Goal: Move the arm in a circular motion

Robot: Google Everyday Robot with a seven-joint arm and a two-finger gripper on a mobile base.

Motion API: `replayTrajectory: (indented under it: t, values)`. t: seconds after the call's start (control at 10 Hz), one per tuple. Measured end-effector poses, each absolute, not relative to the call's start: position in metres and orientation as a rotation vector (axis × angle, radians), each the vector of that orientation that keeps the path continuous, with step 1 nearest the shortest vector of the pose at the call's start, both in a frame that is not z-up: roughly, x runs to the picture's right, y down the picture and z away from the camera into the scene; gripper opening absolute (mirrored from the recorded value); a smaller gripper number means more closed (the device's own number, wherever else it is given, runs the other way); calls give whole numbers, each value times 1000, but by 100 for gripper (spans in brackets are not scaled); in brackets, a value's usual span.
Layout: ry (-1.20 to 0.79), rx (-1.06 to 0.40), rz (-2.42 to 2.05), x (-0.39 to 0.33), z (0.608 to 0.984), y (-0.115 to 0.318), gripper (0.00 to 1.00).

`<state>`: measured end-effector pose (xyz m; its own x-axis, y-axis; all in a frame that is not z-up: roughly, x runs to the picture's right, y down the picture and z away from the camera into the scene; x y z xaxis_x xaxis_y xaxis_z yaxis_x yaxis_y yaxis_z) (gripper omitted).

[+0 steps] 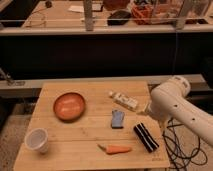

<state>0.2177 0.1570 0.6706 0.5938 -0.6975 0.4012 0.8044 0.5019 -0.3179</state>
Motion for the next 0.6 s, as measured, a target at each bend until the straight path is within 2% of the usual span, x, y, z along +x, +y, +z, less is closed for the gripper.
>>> replayTrajectory:
  t: [0.6]
  values:
    - [-365,-381,-1188,66,650,132,80]
